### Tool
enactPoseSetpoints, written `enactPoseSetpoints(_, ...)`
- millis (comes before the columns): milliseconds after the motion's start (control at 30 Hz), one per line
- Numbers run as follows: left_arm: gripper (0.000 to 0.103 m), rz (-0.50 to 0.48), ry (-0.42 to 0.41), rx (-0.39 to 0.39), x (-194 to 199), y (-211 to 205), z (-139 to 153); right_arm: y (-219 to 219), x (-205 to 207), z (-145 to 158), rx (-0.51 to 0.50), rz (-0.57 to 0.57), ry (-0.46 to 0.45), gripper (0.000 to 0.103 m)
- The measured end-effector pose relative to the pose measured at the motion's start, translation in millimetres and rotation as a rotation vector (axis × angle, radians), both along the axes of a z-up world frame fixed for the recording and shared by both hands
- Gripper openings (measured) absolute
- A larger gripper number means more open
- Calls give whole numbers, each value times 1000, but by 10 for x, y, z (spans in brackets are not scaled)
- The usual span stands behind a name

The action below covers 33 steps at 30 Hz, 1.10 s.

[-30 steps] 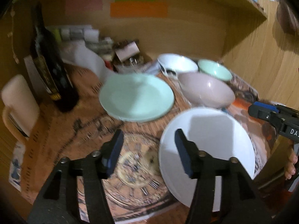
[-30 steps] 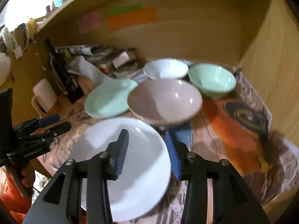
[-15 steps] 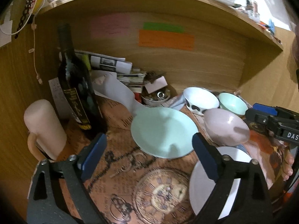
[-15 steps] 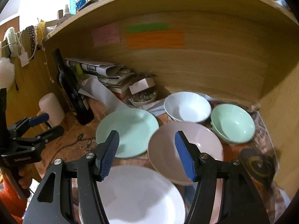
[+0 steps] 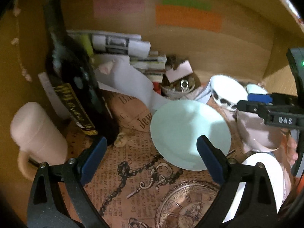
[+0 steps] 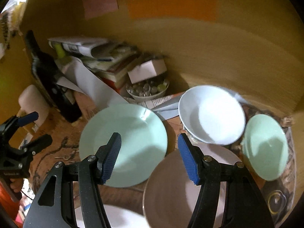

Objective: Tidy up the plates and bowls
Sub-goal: 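Grasp the mint green plate with the left tool while the right tool holds the stack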

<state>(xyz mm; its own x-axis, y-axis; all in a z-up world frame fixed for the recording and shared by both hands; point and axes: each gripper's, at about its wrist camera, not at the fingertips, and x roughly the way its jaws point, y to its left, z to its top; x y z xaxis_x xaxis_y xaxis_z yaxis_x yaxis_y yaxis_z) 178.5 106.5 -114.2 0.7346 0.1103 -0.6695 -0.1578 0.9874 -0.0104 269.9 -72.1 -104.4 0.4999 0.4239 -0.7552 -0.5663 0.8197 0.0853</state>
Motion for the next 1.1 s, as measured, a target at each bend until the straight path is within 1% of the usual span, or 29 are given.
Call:
enactPoseSetpoints(133, 96, -13, 48, -8, 179, 64, -152, 94, 239, -154, -28, 19, 81, 48)
enactPoseSetpoints(200, 91, -24, 61, -14, 246, 87, -206, 127, 348, -240, -39, 22, 132, 46)
enactPoseSetpoints(267, 78, -37, 86, -29, 310, 107, -278, 167, 419, -319, -68, 21, 153, 43)
enactPoseSetpoints(300, 76, -42, 97, -36, 331, 113, -303, 185, 448, -353, -81, 23, 162, 42)
enactPoseSetpoints(367, 67, -53, 124, -65, 387, 136, -377, 213, 498, -417, -103, 23, 187, 37)
enactPoseSetpoints(400, 64, -55, 135, -76, 405, 145, -403, 229, 514, -441, -114, 22, 195, 37)
enactPoseSetpoints(467, 53, -64, 156, -95, 449, 154, -461, 251, 537, -474, -138, 20, 197, 36)
enactPoseSetpoints(600, 49, -68, 173, -117, 480, 172, -535, 299, 576, -517, -176, 20, 204, 34)
enactPoseSetpoints(667, 44, -73, 186, -127, 491, 174, -575, 333, 606, -549, -193, 25, 217, 32)
enactPoseSetpoints(800, 41, -75, 203, -143, 513, 196, -634, 413, 669, -616, -221, 24, 242, 32)
enactPoseSetpoints(900, 37, -80, 216, -152, 532, 206, -676, 457, 699, -656, -241, 23, 240, 32)
enactPoseSetpoints(1100, 29, -117, 236, -170, 562, 160, -738, 617, 709, -739, -292, 50, 255, 33)
